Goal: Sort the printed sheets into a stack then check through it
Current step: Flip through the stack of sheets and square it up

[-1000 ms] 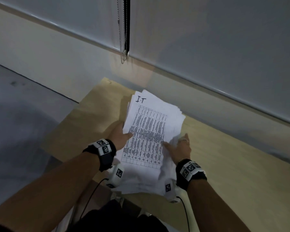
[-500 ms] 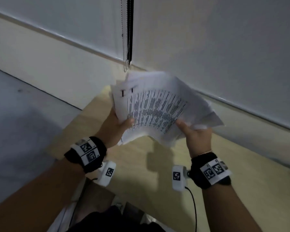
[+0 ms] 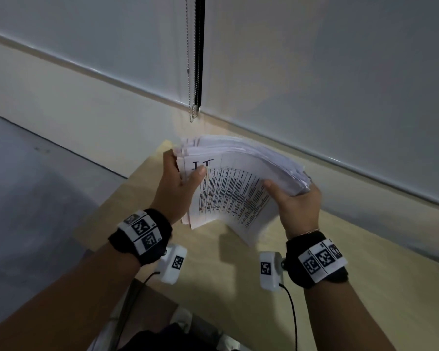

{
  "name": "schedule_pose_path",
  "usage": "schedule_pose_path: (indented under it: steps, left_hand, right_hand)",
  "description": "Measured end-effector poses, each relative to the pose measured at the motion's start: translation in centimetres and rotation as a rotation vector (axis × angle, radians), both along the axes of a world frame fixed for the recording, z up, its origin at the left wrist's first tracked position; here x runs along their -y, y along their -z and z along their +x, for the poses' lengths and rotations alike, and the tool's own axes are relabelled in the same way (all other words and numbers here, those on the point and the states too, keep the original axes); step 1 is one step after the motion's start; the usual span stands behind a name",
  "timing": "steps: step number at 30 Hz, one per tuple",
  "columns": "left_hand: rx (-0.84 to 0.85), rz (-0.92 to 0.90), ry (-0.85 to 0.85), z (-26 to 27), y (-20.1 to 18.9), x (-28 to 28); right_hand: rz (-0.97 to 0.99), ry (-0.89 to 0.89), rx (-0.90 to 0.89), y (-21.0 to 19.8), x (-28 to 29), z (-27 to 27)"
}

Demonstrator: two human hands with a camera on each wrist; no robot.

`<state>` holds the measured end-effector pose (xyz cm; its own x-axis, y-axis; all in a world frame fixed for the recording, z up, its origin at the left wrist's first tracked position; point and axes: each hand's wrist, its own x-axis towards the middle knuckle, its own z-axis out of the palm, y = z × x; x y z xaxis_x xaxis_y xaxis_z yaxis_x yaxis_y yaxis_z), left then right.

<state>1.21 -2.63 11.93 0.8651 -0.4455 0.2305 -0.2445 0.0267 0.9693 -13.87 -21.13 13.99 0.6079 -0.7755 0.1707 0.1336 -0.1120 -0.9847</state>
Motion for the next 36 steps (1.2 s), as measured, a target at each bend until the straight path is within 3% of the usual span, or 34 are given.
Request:
schedule_pose_path:
  steps: [6, 10, 14, 19, 33, 36]
  left_hand:
    - [0.177, -0.167, -0.1, -0.9, -2.9, 1.4]
    - [0.258, -0.029, -0.193, -0.5, -3.8, 2.0]
    - [0.222, -0.057, -0.301, 0.0, -4.2, 2.7]
    - [0.145, -0.171, -0.335, -0.1, -4.7, 3.0]
    - [0.007, -0.237, -0.391, 0.5, -4.5, 2.4]
    - [0.064, -0.15, -0.325, 0.2, -4.7, 2.3]
  right_hand:
    - [-0.09, -0.004, 0.03, -1.6, -1.0, 0.6]
    - [-0.096, 0.001, 0.086, -2.2, -1.3, 0.7]
    - [-0.191, 0.076, 0.072, -2.4, -1.3, 1.1]
    - [-0.173, 0.163, 0.078, -2.1, -1.5, 1.5]
    - [-0.131, 0.046, 0.015, -1.2, -0.8, 1.0]
    - [-0.135, 0.03, -0.016, -0.8, -0.6, 1.0]
